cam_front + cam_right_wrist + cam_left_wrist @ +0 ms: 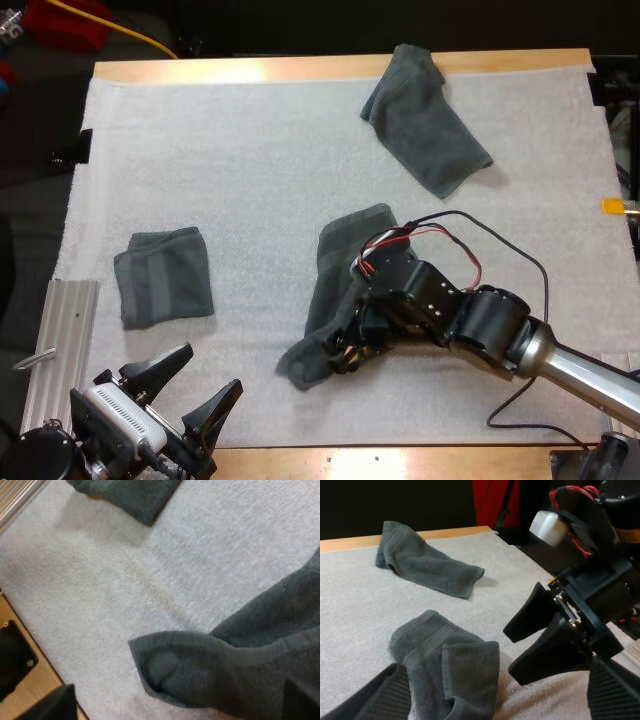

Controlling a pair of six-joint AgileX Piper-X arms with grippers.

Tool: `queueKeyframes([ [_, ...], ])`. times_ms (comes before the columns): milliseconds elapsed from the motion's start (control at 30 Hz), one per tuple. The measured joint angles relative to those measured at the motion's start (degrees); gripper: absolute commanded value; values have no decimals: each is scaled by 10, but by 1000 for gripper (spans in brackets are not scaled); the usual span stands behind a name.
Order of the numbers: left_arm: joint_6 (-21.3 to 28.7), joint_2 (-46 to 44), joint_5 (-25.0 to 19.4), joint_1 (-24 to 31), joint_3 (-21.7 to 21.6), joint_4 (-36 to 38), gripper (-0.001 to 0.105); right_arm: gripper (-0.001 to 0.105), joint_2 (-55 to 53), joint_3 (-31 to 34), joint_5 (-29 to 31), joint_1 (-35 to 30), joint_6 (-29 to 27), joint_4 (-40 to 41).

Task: Pick towel from pile, fold and stack

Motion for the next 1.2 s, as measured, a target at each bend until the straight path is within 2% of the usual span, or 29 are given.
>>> queueKeyframes([
  [100, 0, 0, 0, 0, 0, 0, 71, 81, -11, 0, 20, 0, 0, 3],
  [300, 2, 0, 3, 0, 0, 21, 71, 81, -38, 0, 99, 0, 0, 39],
  [433, 27, 0, 31, 0, 0, 64, 71, 81, -54, 0, 140, 0, 5, 63],
  [633, 69, 0, 36, 0, 0, 140, 70, 81, -72, 0, 149, 0, 78, 69],
  [800, 71, 0, 36, -17, 0, 148, 70, 81, -82, 0, 150, 0, 155, 70],
  [967, 74, 0, 37, -29, 0, 149, 70, 81, -85, 0, 150, 0, 205, 76],
  [1200, 75, 0, 37, -28, 0, 153, 70, 81, -85, 0, 167, 0, 215, 77],
])
